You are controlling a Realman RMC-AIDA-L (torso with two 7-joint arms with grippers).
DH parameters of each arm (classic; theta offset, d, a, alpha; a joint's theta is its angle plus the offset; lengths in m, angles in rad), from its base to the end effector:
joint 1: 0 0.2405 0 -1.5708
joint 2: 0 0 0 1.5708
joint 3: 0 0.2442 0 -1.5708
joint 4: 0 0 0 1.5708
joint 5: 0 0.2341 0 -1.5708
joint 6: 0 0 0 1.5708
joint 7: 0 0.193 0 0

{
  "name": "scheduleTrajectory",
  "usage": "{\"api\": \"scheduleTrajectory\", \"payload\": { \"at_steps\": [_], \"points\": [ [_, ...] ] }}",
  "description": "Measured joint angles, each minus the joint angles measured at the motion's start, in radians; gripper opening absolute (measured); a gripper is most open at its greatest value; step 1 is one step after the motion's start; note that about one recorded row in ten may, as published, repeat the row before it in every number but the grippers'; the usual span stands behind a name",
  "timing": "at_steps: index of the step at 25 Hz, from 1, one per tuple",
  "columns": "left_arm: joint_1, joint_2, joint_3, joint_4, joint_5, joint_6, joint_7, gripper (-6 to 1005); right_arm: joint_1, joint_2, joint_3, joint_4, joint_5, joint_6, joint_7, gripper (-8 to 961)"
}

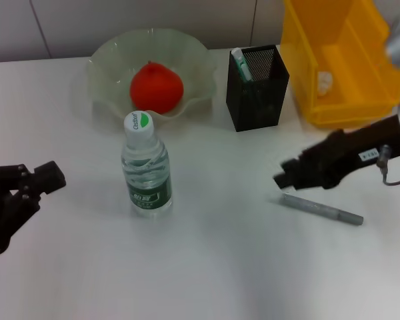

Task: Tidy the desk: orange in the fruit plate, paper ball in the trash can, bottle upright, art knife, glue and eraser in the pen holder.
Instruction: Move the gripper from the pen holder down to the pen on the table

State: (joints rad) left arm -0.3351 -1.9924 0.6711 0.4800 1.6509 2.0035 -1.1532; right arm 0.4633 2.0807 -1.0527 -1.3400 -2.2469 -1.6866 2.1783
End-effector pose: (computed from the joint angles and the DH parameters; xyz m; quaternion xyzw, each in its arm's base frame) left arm -0.2518 0.2709 0.0249 -0.8708 -0.1465 -0.4580 0.1028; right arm 0.1991 0.3558 0.0045 -0.9468 0.3060 0.0159 0.0987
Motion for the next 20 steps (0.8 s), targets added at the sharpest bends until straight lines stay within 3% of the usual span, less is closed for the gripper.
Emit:
{"api": "scheduleTrajectory", "payload": {
  "at_steps": [1, 2, 6, 16, 20],
  "points": [
    [0.0, -0.001, -0.006, 0.0, 0.0, -0.001, 0.0, 32, -0.036, 0.0, 0.021, 0.004, 0.122, 0.027, -0.044, 305],
    [0.0, -0.002, -0.013, 0.0, 0.0, -0.003, 0.0, 32, -0.036, 0.0, 0.021, 0.004, 0.122, 0.027, -0.044, 305],
    [-0.002, -0.005, -0.028, 0.0, 0.0, -0.007, 0.002, 33, -0.092, 0.0, 0.102, 0.073, 0.363, 0.066, -0.183, 304],
    [-0.005, -0.011, -0.061, 0.0, -0.001, -0.011, 0.001, 33, -0.123, -0.003, 0.199, 0.337, 0.639, 0.037, -0.483, 300],
    [-0.004, -0.013, -0.065, 0.0, -0.002, -0.012, 0.001, 33, -0.12, -0.003, 0.201, 0.384, 0.651, 0.04, -0.524, 298]
  ]
}}
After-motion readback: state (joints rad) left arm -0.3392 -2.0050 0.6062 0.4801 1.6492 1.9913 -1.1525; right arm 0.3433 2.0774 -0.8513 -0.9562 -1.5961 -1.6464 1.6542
